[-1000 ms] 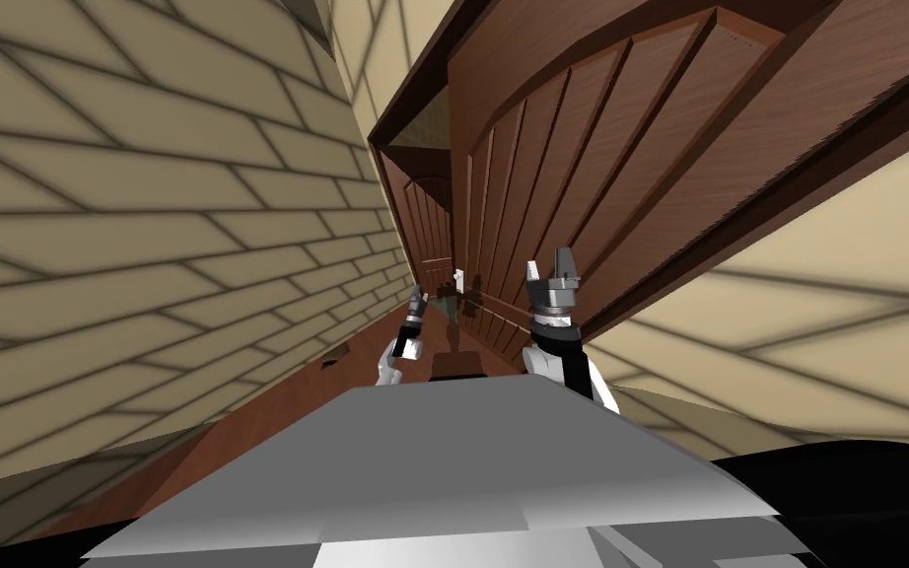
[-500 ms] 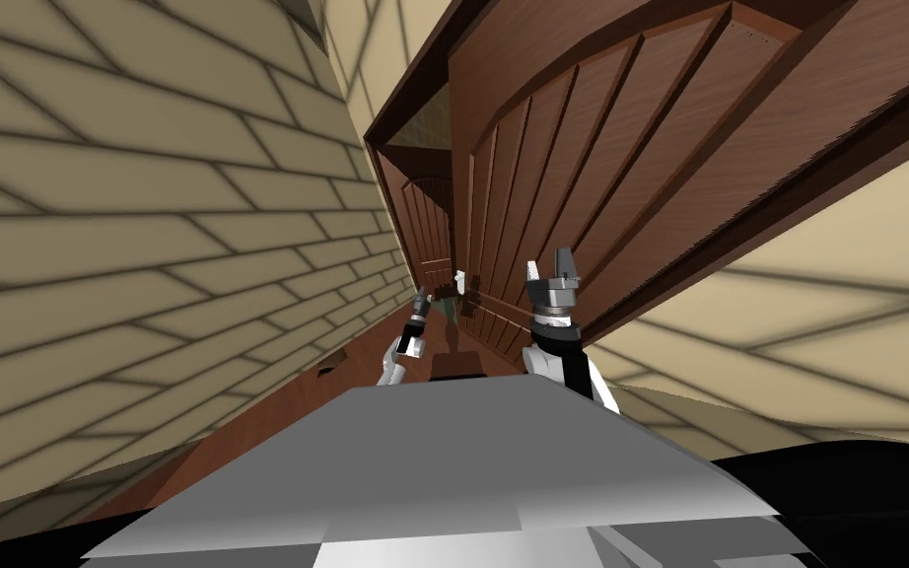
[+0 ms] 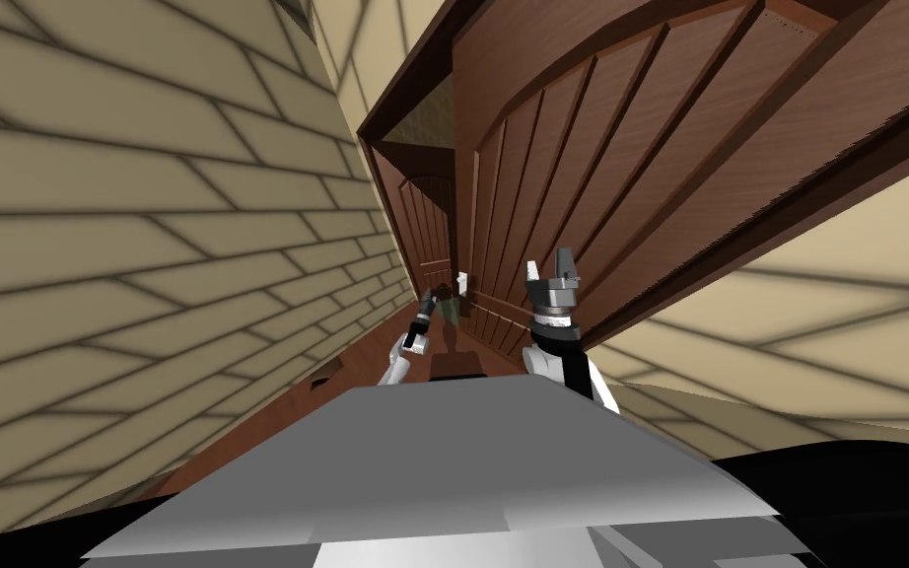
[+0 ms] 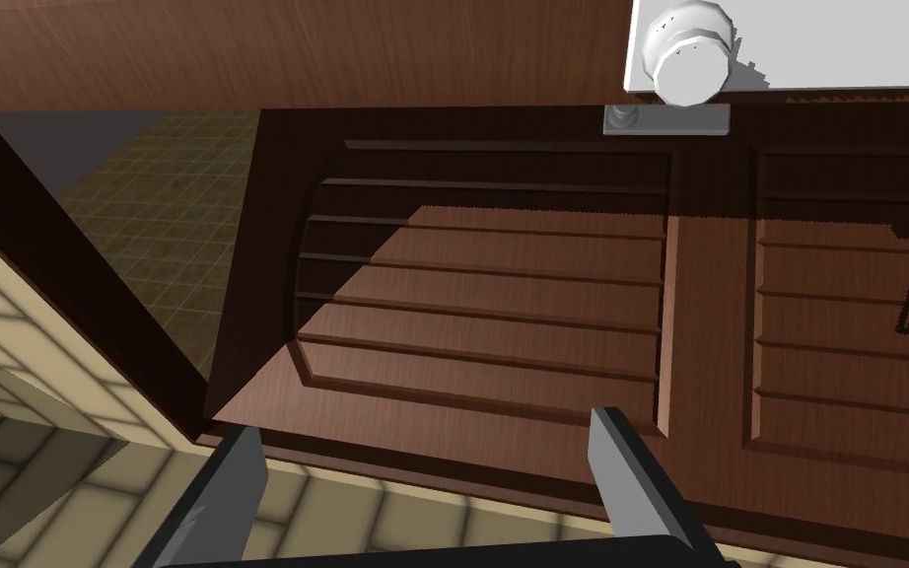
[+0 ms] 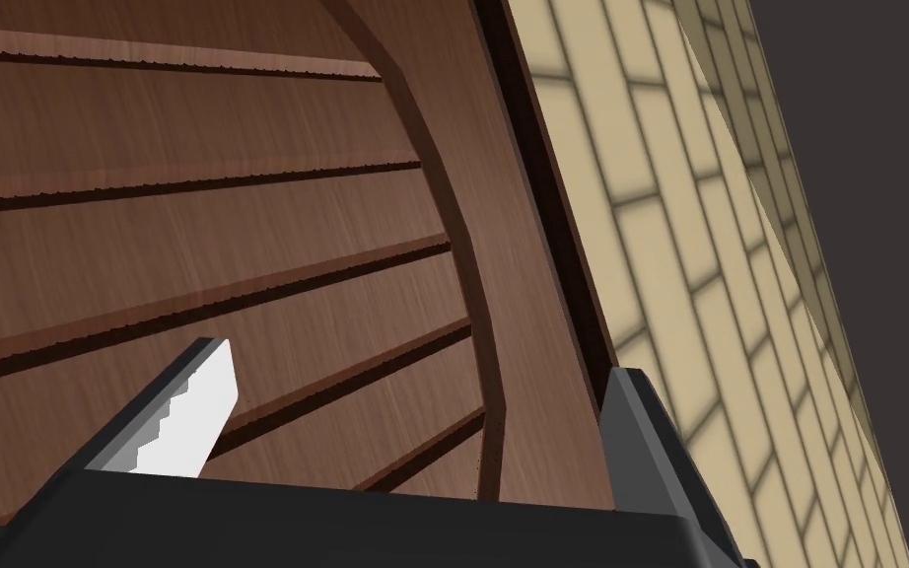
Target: Push the door open
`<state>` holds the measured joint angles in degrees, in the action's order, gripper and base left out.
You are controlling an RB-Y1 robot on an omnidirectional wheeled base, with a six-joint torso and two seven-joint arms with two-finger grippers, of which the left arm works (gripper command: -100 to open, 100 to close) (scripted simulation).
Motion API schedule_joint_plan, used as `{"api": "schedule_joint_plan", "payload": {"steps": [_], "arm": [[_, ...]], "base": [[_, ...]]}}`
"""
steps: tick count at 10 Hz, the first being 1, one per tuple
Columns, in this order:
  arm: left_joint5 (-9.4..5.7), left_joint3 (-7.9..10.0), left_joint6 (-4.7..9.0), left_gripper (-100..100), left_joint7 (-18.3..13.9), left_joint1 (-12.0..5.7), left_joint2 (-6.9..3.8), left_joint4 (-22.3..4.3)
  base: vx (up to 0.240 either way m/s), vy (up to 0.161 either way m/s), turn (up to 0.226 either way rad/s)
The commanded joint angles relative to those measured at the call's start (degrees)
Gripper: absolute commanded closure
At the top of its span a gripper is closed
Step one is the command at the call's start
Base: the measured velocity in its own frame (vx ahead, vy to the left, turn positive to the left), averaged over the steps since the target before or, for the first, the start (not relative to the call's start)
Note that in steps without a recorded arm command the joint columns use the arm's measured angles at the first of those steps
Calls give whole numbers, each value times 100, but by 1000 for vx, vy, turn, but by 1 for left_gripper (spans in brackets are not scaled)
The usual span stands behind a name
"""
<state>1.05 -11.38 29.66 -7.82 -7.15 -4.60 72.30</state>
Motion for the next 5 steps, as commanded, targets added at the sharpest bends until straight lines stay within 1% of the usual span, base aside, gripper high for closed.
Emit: {"api": "schedule_joint_plan", "payload": {"steps": [1, 5], "arm": [[18, -55, -40, -100, -35, -94, -6, -173], [60, -157, -88, -100, -91, -438, 49, -744]], "base": [[71, 114, -81], [63, 106, -75]]}}
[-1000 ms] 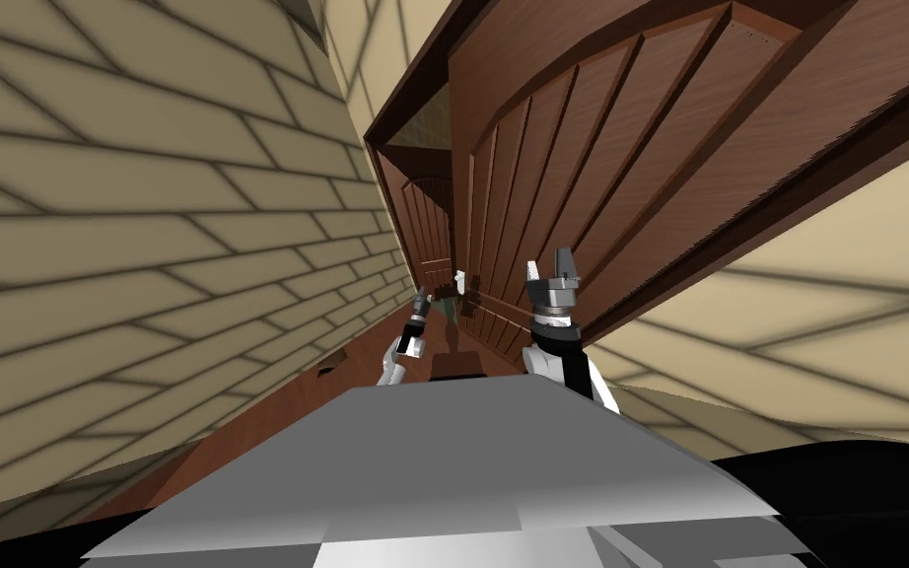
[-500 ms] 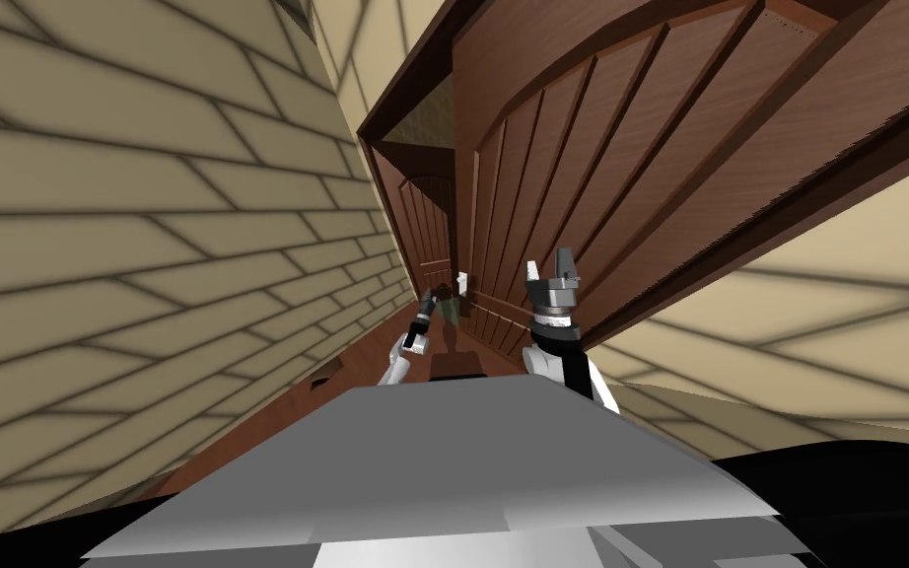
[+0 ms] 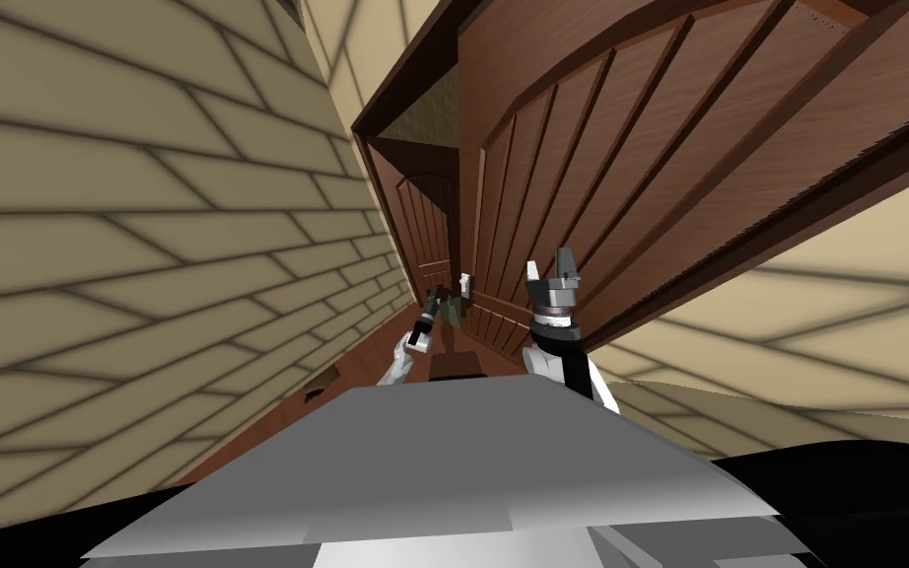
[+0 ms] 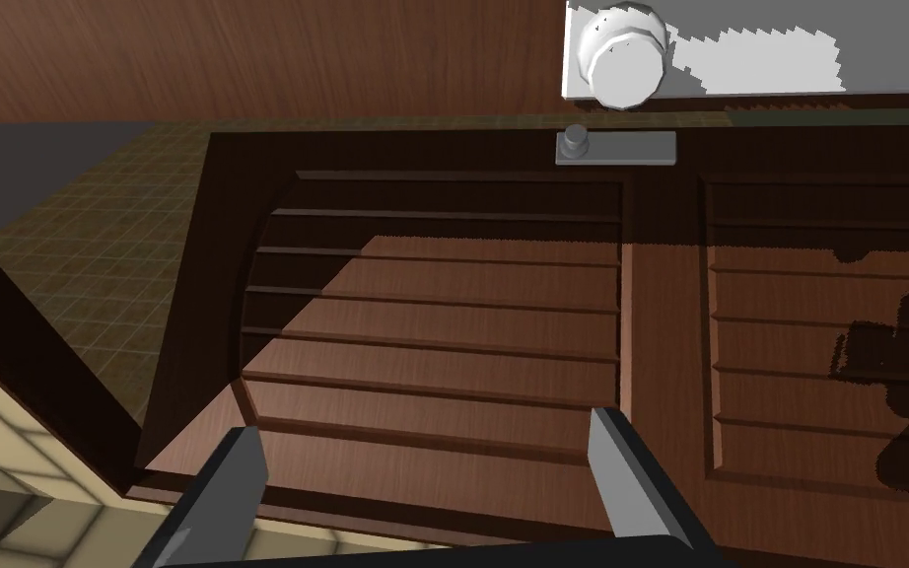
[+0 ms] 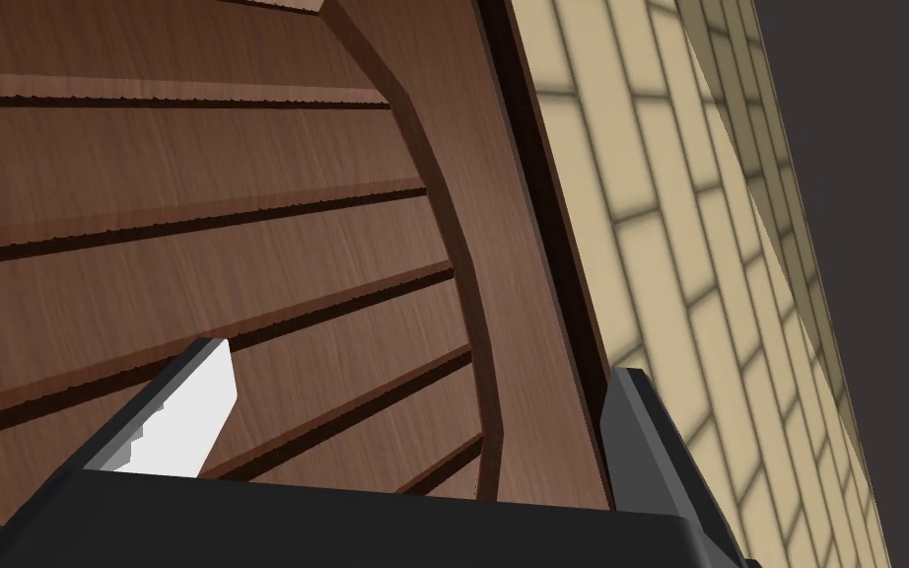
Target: Push the door open
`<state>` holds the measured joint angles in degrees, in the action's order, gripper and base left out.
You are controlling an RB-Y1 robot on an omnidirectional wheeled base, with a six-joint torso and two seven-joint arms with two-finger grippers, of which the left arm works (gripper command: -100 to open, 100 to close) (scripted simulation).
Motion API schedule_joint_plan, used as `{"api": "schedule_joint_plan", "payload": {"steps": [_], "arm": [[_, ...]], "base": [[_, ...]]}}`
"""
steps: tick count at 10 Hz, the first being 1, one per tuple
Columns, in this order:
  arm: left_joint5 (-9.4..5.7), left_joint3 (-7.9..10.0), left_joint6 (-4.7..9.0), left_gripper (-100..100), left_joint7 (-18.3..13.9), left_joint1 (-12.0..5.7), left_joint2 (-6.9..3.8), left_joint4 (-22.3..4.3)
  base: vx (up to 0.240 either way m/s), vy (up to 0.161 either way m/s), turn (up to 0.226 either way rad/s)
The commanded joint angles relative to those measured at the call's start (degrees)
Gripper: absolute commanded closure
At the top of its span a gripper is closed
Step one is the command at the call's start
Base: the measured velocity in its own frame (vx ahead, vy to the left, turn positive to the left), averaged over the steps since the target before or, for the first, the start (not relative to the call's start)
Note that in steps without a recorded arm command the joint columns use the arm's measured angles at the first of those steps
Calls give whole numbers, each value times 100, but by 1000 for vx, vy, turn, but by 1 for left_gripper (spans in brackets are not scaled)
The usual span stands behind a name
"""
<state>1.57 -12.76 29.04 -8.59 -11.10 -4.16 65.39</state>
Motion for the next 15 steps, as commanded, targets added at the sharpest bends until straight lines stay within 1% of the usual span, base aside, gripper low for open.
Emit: {"api": "schedule_joint_plan", "payload": {"steps": [1, 7, 12, 14, 15], "arm": [[18, -44, -37, -100, -28, -128, 20, -209], [75, -187, -102, -100, -104, -602, 132, -1005], [117, -291, -149, -100, -159, -945, 245, -1571], [146, -363, -179, -100, -195, -1177, 343, -1945], [153, -380, -186, -100, -204, -1232, 367, -2034]], "base": [[53, 114, -72], [72, 96, -72], [62, 92, -65], [80, 117, -101], [104, 123, -82]]}}
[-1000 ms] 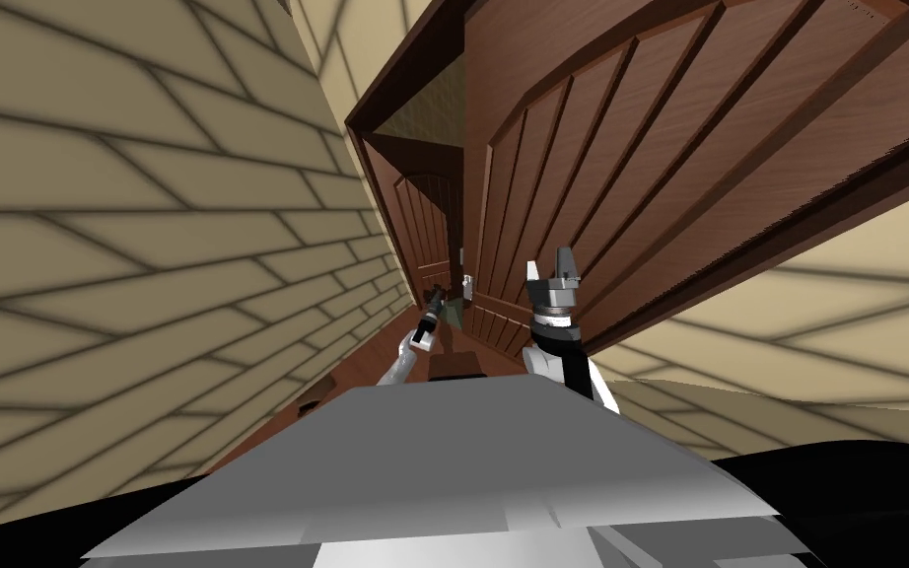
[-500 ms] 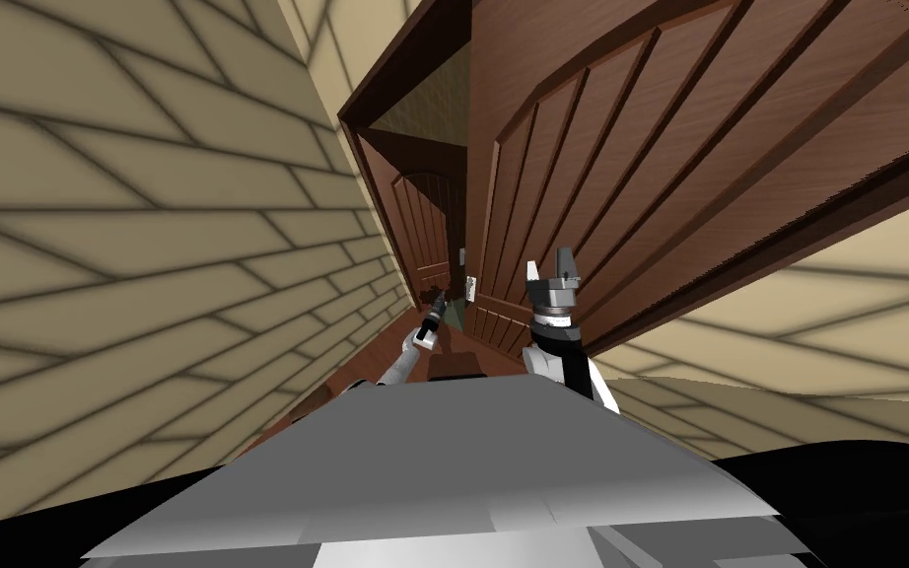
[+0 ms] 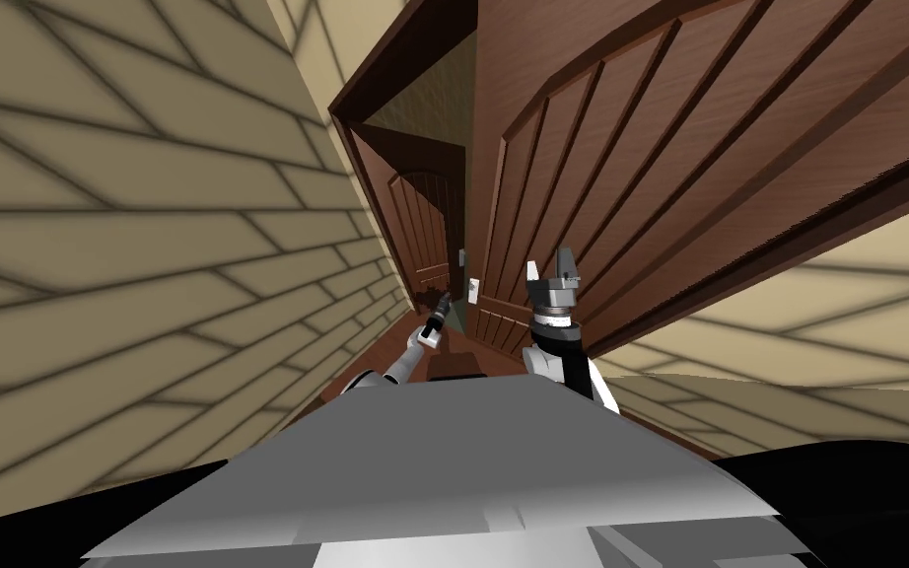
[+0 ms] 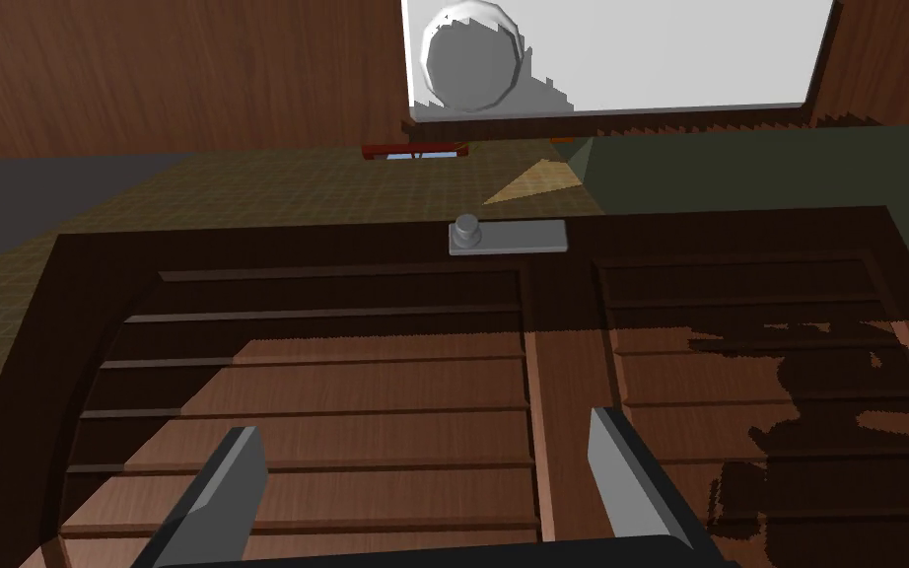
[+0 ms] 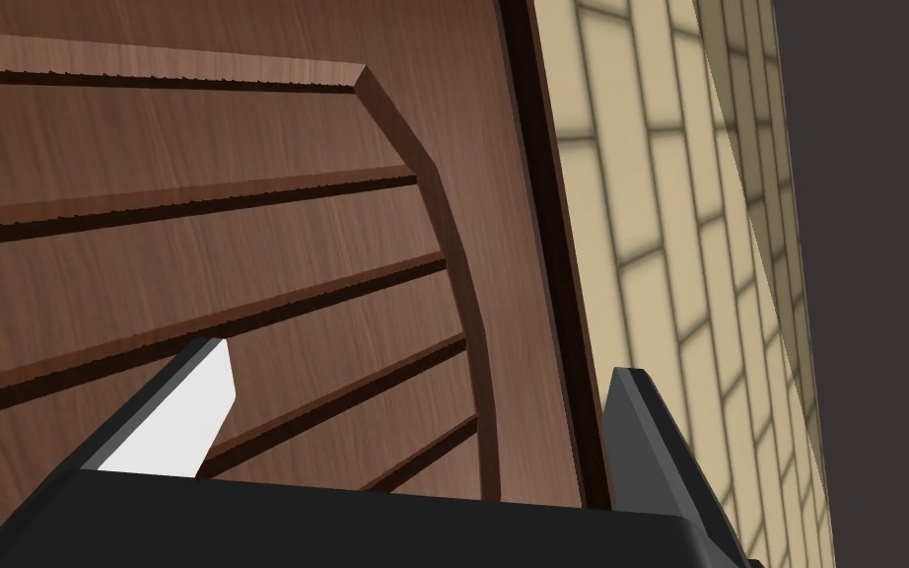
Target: Push the door open
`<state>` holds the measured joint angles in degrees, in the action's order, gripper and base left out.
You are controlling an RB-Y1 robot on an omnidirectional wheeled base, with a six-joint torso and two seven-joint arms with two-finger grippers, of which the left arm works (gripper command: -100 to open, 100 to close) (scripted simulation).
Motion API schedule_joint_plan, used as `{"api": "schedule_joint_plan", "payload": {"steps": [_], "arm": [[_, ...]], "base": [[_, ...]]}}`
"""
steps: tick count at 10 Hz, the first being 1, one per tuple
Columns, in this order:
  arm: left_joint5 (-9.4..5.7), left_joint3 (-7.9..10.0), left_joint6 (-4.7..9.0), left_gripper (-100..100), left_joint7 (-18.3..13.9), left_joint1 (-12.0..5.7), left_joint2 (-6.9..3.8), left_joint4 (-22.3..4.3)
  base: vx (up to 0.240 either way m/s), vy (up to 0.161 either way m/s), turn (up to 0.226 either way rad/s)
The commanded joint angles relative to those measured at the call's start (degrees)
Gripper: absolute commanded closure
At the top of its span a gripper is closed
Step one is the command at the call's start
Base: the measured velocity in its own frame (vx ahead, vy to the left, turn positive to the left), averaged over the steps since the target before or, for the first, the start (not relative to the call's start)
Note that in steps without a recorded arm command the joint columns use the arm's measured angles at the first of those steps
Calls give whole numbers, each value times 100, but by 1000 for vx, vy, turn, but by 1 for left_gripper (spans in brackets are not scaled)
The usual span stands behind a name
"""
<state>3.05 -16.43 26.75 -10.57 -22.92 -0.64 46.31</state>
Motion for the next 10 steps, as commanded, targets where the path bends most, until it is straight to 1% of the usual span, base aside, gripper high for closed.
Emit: {"api": "schedule_joint_plan", "payload": {"steps": [1, 2, 4, 6, 7, 9, 10], "arm": [[11, -30, 35, -100, -15, -105, 40, -213], [17, -44, 30, -100, -21, -150, 64, -283], [37, -96, 10, -100, -45, -310, 155, -525], [41, -108, 6, -100, -50, -345, 176, -577], [50, -131, 0, -100, -59, -411, 223, -664], [30, -142, -21, -100, -31, -337, 146, -567], [25, -148, -24, -100, -21, -322, 128, -553]], "base": [[92, 92, -50], [63, 67, -39], [77, 62, -84], [44, 37, -12], [51, 28, -53], [56, 32, 11], [171, 127, 32]]}}
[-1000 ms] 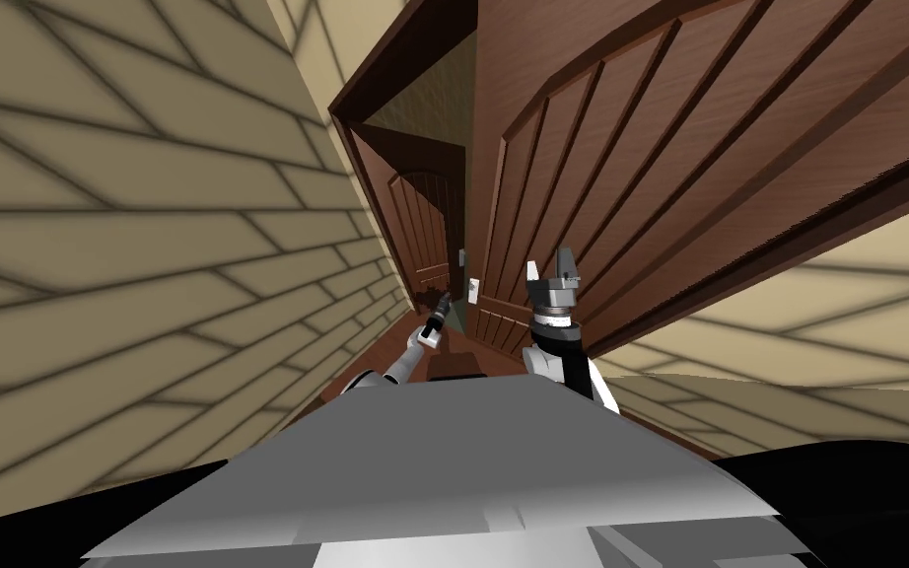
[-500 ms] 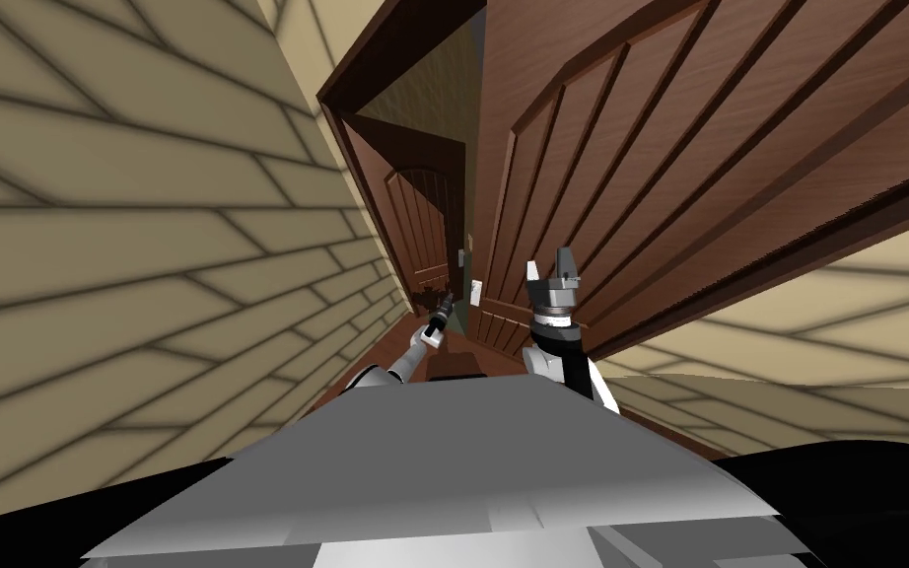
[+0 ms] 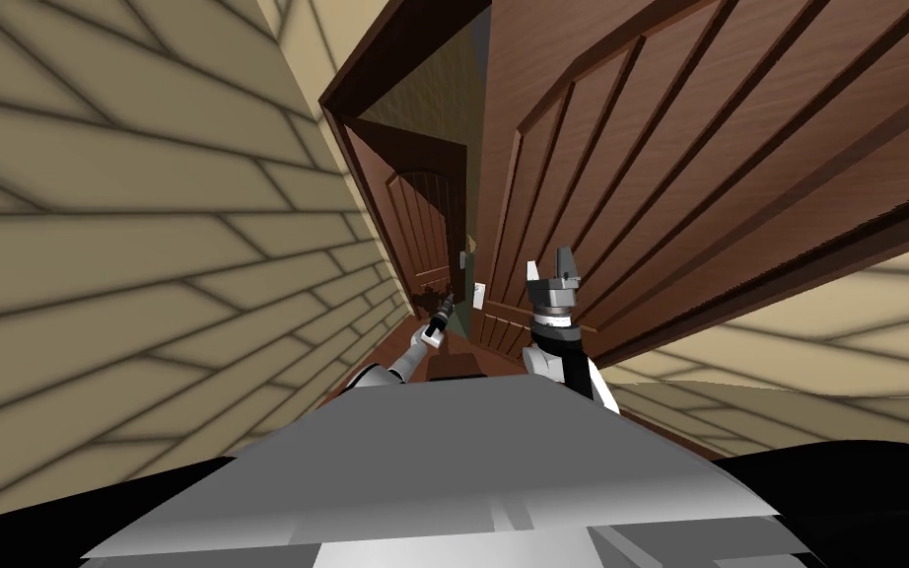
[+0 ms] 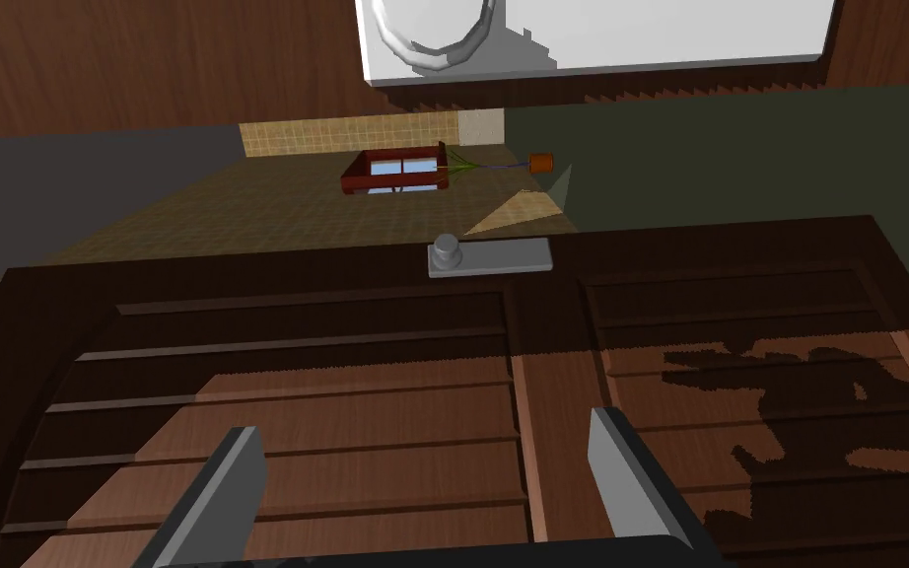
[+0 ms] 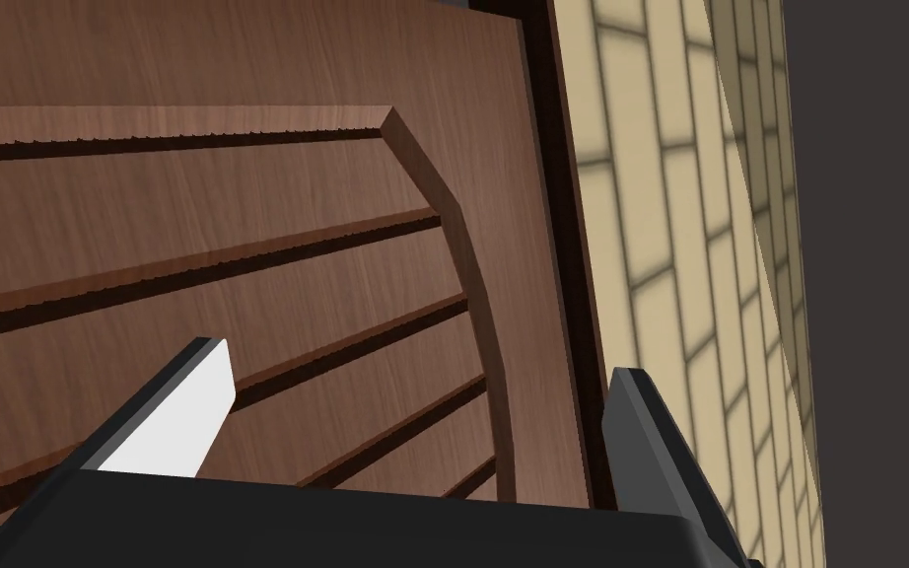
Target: Push the door open
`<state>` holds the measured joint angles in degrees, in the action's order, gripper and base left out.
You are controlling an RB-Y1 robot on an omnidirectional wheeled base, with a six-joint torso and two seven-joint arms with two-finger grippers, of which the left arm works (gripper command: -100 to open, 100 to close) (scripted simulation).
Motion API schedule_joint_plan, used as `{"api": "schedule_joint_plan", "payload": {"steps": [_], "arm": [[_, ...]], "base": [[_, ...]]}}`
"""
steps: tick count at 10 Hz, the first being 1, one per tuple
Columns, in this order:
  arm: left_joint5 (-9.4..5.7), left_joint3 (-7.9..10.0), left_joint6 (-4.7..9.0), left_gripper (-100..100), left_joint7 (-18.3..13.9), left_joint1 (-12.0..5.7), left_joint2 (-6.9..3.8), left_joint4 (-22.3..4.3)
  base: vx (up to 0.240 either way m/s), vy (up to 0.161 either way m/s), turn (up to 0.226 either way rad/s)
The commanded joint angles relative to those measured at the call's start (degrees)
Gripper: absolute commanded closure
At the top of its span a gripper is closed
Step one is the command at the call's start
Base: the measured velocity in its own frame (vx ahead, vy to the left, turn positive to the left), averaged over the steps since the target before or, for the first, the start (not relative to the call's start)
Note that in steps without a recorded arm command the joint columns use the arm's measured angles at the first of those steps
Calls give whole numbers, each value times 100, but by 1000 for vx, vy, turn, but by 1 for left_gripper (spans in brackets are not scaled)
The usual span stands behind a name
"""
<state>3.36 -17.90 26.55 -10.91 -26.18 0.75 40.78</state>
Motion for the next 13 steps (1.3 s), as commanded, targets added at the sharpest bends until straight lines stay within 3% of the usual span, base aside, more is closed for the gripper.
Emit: {"api": "schedule_joint_plan", "payload": {"steps": [1, 13], "arm": [[-17, -17, -12, -100, 35, 37, -46, 32], [-190, -284, -131, -100, 382, 521, -386, 536]], "base": [[184, 103, 16], [182, 113, 33]]}}
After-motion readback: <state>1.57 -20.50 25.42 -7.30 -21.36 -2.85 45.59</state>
